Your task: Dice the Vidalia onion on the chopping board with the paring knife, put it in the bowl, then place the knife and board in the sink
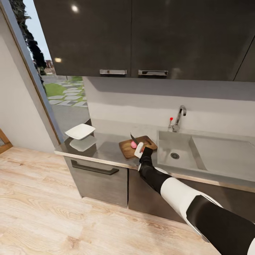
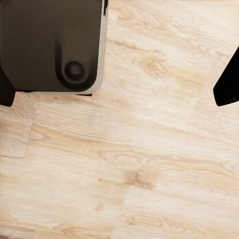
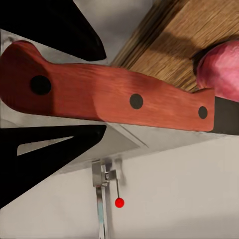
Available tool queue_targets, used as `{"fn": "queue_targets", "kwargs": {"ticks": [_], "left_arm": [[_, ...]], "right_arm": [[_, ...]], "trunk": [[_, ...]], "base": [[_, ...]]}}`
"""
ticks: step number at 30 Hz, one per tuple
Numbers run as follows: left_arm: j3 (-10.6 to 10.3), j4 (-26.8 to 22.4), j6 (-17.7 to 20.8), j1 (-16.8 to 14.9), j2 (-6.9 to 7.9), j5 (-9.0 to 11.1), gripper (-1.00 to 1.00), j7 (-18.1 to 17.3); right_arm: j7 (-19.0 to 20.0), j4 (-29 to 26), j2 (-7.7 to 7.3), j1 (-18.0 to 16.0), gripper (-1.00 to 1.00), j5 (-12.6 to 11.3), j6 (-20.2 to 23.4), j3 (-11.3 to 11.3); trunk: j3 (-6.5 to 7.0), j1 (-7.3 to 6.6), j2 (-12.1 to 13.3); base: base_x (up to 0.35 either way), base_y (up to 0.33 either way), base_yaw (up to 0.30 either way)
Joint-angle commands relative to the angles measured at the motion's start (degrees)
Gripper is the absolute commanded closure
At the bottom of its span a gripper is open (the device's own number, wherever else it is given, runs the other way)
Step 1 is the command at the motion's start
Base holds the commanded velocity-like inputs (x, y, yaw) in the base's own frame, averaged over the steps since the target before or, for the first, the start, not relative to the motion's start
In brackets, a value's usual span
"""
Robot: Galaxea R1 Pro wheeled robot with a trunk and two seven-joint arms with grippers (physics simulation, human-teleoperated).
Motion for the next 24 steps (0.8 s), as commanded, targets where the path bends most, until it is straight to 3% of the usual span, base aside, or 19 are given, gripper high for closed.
{"fn": "queue_targets", "kwargs": {"ticks": [1,24], "left_arm": [[-0.5,-0.12,-0.06,0.03,0.05,0.56,-1.0,0.19],[-0.5,-0.1,-0.06,0.01,-0.03,0.56,-1.0,0.19]], "right_arm": [[-0.02,-0.01,0.0,0.21,1.0,0.31,0.49,0.37],[0.02,0.25,0.0,0.74,1.0,0.31,0.49,0.37]], "trunk": [[-0.11,0.04,-0.12],[-0.11,0.04,-0.12]], "base": [[0.0,0.007,0.0],[0.01,-0.01,0.0]]}}
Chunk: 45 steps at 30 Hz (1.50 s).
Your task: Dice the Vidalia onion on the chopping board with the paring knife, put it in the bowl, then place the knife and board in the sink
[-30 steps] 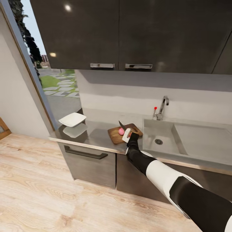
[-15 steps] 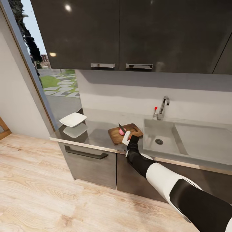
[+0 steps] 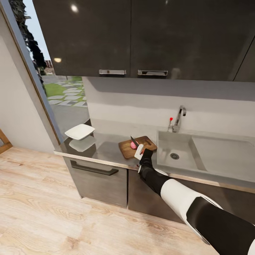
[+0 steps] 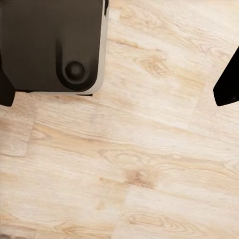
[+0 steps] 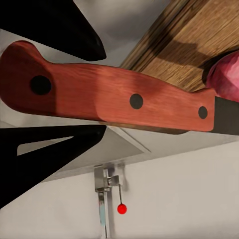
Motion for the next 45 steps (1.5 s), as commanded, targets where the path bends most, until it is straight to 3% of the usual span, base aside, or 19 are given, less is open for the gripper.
{"fn": "queue_targets", "kwargs": {"ticks": [1,45], "left_arm": [[-0.49,-0.13,-0.06,0.04,0.07,0.56,-1.0,0.19],[-0.5,-0.13,-0.06,0.01,0.1,0.56,-1.0,0.19]], "right_arm": [[-0.05,-0.01,0.0,-0.07,1.0,0.26,0.49,0.36],[0.04,0.11,0.0,-0.07,1.0,0.26,0.49,0.36]], "trunk": [[-0.11,0.04,-0.12],[-0.11,0.04,-0.12]], "base": [[0.001,-0.001,0.0],[0.0,0.0,0.0]]}}
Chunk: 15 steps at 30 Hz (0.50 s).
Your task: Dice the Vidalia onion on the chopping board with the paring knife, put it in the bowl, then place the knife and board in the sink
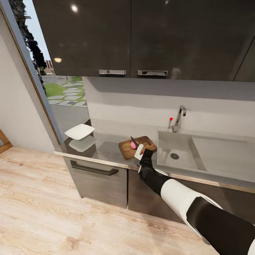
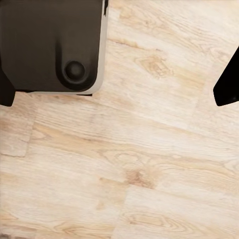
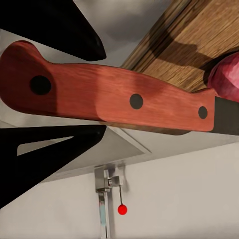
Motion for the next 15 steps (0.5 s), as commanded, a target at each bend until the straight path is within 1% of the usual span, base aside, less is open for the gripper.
{"fn": "queue_targets", "kwargs": {"ticks": [1,15], "left_arm": [[-0.49,-0.13,-0.06,0.04,0.03,0.56,-1.0,0.19],[-0.49,-0.13,-0.06,0.05,0.09,0.56,-1.0,0.19]], "right_arm": [[-0.05,0.0,0.0,-0.07,1.0,0.26,0.49,0.36],[-0.04,0.08,0.0,-0.07,1.0,0.25,0.4,0.36]], "trunk": [[-0.11,0.04,-0.12],[-0.11,0.04,-0.12]], "base": [[0.0,0.0,0.0],[0.0,0.0,0.0]]}}
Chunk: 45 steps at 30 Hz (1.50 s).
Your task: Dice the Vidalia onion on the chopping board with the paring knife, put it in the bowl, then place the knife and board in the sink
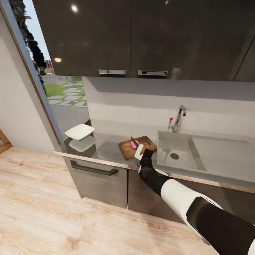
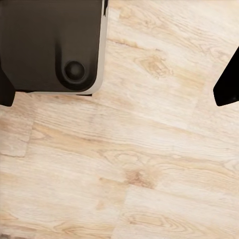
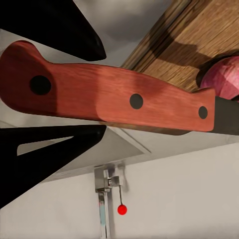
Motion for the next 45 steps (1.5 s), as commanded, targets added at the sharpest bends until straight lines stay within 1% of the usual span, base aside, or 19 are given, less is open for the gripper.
{"fn": "queue_targets", "kwargs": {"ticks": [1,8,20,45], "left_arm": [[-0.49,-0.13,-0.06,0.02,0.05,0.56,-1.0,0.19],[-0.49,-0.13,-0.06,0.03,0.05,0.56,-1.0,0.19],[-0.5,-0.13,-0.06,0.03,0.05,0.56,-1.0,0.19],[-0.49,-0.13,-0.06,0.02,0.02,0.56,-1.0,0.19]], "right_arm": [[-0.04,0.0,0.0,-0.07,1.0,0.21,0.45,0.35],[-0.16,-0.28,0.0,-0.07,1.0,0.25,0.25,0.35],[-1.54,-3.51,0.0,-0.07,1.0,0.47,0.36,0.04],[-1.75,-4.85,0.0,-0.07,1.0,0.49,0.74,-0.09]], "trunk": [[-0.11,0.04,-0.11],[-0.11,0.04,-0.11],[-0.11,0.04,-0.11],[-0.11,0.04,-0.11]], "base": [[0.0,0.0,0.0],[0.0,0.0,0.0],[0.0,0.0,0.0],[0.0,0.0,0.0]]}}
